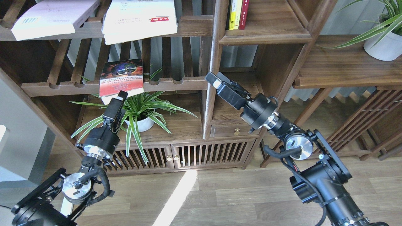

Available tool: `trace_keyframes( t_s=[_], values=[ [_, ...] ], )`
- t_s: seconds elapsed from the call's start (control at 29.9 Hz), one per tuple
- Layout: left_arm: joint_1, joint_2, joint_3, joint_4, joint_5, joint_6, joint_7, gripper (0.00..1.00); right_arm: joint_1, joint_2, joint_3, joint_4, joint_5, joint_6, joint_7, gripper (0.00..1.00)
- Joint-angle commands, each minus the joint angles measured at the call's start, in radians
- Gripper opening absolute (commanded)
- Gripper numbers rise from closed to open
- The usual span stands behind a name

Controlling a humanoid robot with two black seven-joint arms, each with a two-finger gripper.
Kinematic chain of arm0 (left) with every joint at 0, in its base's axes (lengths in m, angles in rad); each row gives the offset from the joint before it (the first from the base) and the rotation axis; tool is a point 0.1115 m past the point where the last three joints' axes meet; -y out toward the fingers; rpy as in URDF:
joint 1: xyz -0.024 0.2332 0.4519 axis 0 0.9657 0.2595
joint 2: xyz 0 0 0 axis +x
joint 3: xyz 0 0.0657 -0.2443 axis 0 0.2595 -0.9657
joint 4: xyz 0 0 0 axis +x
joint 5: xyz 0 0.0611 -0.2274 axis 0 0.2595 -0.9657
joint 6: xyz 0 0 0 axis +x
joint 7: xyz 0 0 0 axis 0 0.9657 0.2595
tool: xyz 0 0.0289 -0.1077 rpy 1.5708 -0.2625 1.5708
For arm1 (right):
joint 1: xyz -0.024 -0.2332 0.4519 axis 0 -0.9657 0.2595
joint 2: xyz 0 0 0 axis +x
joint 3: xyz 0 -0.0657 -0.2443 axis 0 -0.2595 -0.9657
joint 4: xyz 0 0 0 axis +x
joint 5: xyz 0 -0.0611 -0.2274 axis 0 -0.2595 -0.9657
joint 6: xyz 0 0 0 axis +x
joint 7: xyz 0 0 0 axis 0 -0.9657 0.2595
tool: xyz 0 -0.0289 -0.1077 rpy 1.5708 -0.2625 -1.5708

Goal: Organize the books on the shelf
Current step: 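Move left gripper under the red book and right gripper beside it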

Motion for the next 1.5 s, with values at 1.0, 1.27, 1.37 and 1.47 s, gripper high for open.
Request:
trace_keyframes(
  t_s=[1.0, 1.27, 1.37, 1.47],
  values=[
    [-0.190, -0.147, -0.102, 0.311, -0.066, -0.008, 0.012, 0.99, 0.019, 0.019, -0.146, -0.001, -0.017, -0.030, -0.002, 1.00],
    [-0.189, -0.147, -0.091, 0.311, -0.066, -0.008, 0.013, 0.99, 0.017, 0.019, -0.148, -0.001, -0.018, -0.030, -0.002, 1.00],
    [-0.187, -0.147, -0.067, 0.313, -0.066, -0.002, 0.013, 0.99, 0.017, 0.019, -0.148, -0.002, -0.017, -0.030, -0.002, 1.00],
    [-0.178, -0.147, -0.034, 0.314, -0.068, 0.001, 0.015, 0.99, 0.017, 0.019, -0.148, -0.002, -0.018, -0.030, -0.002, 1.00]
  ],
)
